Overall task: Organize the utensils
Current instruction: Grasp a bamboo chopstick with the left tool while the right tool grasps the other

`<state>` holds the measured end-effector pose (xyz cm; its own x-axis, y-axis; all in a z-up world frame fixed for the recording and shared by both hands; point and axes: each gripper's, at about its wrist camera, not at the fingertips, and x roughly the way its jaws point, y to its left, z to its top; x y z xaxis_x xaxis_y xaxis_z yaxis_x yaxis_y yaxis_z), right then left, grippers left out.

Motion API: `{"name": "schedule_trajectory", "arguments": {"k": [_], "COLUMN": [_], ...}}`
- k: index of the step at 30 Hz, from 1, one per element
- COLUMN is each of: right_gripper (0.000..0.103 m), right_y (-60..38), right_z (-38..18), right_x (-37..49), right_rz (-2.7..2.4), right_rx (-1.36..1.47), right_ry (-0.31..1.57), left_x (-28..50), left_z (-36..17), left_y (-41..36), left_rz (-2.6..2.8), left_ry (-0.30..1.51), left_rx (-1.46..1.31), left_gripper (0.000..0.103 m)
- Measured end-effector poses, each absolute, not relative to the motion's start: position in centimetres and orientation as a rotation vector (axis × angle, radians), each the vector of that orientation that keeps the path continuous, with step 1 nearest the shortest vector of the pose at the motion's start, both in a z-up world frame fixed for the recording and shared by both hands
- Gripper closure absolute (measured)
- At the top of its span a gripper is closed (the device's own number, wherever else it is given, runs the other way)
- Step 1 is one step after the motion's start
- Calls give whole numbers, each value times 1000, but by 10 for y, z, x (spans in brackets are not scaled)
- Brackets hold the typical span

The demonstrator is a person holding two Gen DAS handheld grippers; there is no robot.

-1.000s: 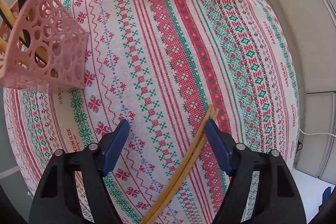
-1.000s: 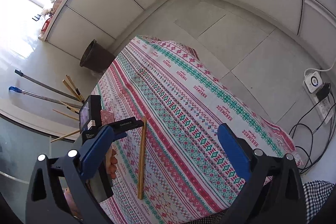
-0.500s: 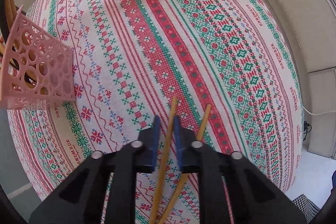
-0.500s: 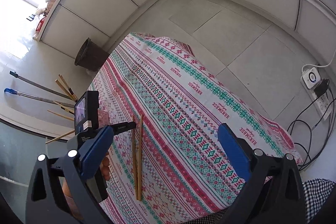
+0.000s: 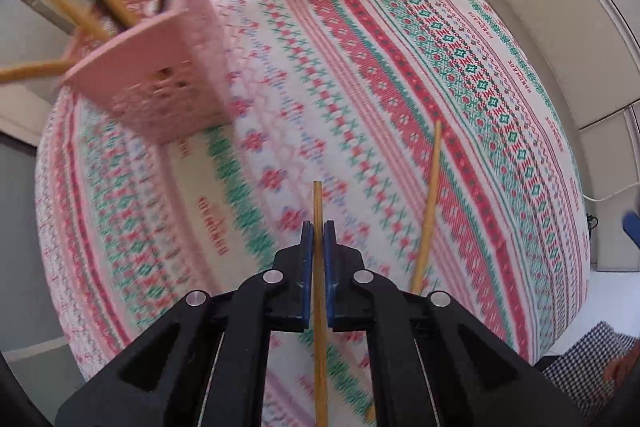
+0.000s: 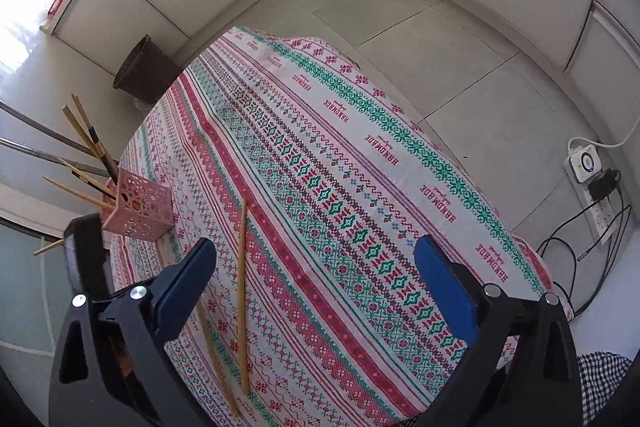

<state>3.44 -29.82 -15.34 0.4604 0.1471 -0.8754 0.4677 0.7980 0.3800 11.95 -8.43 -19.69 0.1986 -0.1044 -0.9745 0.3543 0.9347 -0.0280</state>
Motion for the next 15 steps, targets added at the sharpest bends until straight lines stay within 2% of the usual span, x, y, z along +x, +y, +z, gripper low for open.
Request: {"name": "schedule_trajectory", "arguments": {"k": [15], "right_gripper": [7], "right_y": [-189], "right_z": [-208], "right_x": [115], "right_rz": [-243], "right_rx": [226], "right_ry": [1245], "left_x": [87], "left_z": [-99], "left_y": [16], "left_rz": [-226], "left_ry": [1067], "left_rx": [149], "left_gripper": [99]}}
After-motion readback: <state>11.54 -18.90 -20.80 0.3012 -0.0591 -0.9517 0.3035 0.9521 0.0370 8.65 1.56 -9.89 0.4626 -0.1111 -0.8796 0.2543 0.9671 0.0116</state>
